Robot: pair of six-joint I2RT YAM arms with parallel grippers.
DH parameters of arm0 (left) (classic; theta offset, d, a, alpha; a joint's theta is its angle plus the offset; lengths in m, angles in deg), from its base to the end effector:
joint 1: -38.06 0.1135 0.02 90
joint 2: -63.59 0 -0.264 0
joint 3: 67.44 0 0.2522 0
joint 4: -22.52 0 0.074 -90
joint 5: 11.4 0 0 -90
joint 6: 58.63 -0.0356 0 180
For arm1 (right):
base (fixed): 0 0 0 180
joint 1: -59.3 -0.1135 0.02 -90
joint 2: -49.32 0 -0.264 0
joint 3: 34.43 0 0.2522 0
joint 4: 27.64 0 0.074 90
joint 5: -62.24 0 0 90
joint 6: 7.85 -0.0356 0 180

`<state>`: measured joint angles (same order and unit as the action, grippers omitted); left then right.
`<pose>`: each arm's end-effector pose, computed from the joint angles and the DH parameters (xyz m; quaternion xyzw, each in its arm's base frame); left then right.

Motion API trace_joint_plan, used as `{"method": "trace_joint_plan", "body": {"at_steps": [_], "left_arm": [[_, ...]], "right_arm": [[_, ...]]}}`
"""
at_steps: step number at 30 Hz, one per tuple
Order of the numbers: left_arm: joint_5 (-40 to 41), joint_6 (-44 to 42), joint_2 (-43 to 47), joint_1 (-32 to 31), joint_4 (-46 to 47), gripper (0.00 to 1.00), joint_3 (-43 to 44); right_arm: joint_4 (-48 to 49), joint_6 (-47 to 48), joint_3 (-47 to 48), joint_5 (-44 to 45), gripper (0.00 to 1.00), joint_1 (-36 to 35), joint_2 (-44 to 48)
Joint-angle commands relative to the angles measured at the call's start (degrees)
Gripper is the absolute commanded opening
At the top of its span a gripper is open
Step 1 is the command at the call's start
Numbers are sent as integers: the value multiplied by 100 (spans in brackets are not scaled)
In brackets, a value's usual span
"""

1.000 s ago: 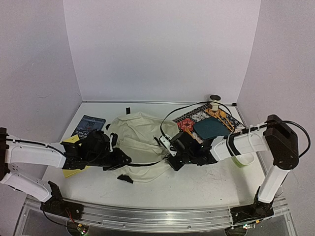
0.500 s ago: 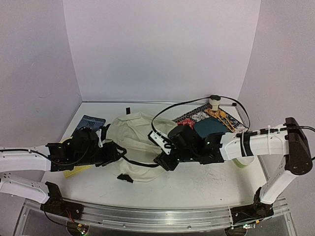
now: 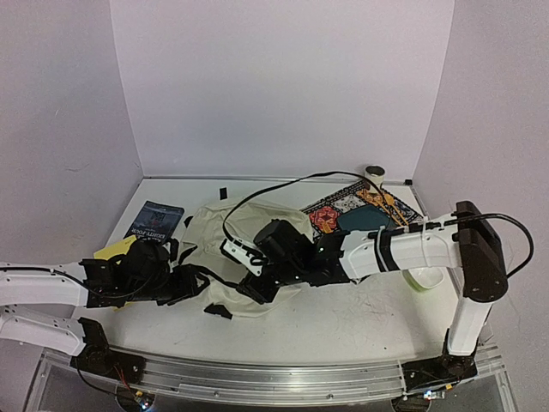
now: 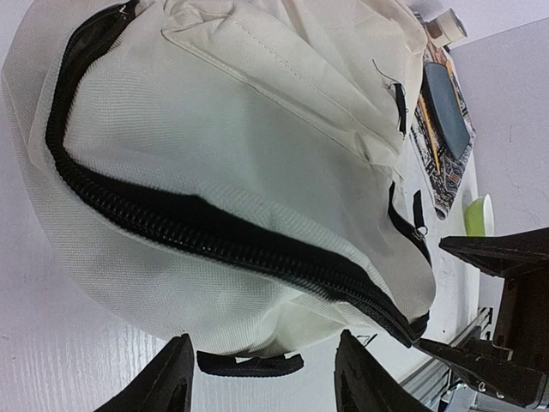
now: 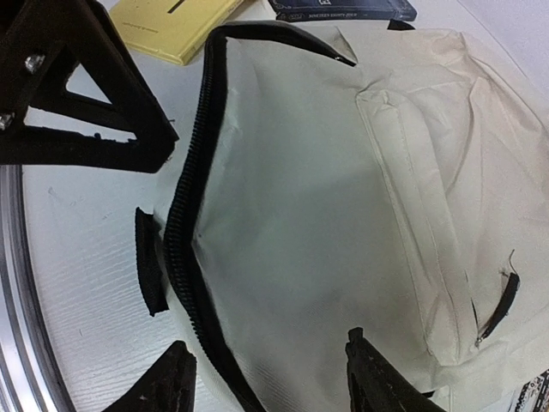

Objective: Pack the student bag
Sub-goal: Open the largest pocket of the student bag.

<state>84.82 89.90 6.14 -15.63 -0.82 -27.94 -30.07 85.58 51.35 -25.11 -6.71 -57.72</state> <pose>0.1216 -0.1589 0.1861 -0.0608 0.9079 -0.3143 0.2706 0.1774 0.3947 0.2304 -0.4663 0.6951 0.2674 0.4773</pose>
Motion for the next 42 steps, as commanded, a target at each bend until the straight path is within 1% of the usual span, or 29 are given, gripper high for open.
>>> {"method": "trace_joint_plan", "body": {"at_steps": [1, 4, 9, 13, 16, 20, 22, 23, 24, 26, 27, 28, 35, 38, 42], "left_arm": [[108, -29, -103, -10, 46, 57, 55], [81, -50, -212, -11, 69, 57, 63], [0, -22, -257, -12, 102, 57, -18], [-59, -8, -145, -10, 132, 57, -87], [-57, -37, -15, -13, 129, 57, -122], [-34, -214, 111, -14, 125, 57, -16], [-40, -448, 148, -10, 115, 57, 127], [-43, -577, 152, -11, 111, 57, 209], [-53, -750, 145, -12, 100, 57, 306], [-123, -1094, 115, -11, 91, 58, 459], [-166, -1298, 98, -10, 84, 58, 542], [-242, -1518, 78, -10, 83, 58, 620], [-489, -3021, -116, -10, 112, 58, 982], [-544, -3600, -277, -11, 214, 58, 1085], [-837, -4267, -516, -11, 495, 58, 1148]], "right_arm": [[-144, 125, 361, -96, 60, -13, -144], [-158, 140, 400, 73, 55, -13, -187], [-173, 166, 460, 746, 45, 0, -283], [-193, 168, 495, 918, 39, 16, -340], [-195, 145, 490, 877, 37, 37, -338], [-204, 178, 571, 456, 37, 44, -431], [-234, 185, 605, 340, 35, 40, -506], [-242, 182, 618, 338, 32, 42, -528], [-245, 174, 616, 346, 27, 41, -534], [-246, 148, 601, 408, 11, 49, -506], [-246, 129, 591, 439, 4, 60, -466], [-246, 90, 576, 497, 1, 76, -414], [-204, -173, 530, 764, 0, 171, -85], [-169, -289, 517, 816, 0, 201, -10], [-45, -572, 425, 825, 0, 267, 135]]}}
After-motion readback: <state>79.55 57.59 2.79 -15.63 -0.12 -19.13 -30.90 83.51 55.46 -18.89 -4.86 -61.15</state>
